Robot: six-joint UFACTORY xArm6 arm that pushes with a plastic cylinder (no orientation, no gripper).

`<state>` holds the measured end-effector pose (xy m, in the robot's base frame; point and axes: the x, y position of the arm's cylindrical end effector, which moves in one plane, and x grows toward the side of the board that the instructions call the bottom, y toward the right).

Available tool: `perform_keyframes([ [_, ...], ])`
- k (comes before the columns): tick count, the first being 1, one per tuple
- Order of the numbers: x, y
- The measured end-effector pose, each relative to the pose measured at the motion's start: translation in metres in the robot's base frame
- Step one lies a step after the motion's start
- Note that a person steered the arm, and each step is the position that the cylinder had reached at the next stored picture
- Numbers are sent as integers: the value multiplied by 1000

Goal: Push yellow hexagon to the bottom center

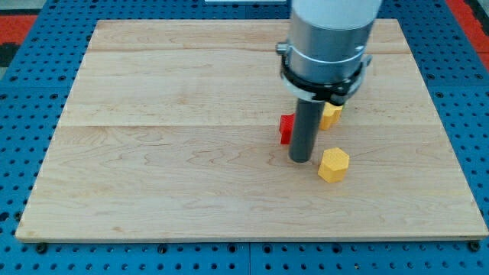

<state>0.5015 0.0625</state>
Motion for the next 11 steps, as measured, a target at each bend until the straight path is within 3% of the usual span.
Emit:
perform_keyframes([
  [4, -38, -16],
  [6, 63, -17],
  [7, 104, 42],
  [8, 108, 115],
  [9, 76, 152],
  [10, 35, 123],
  [11, 14, 31],
])
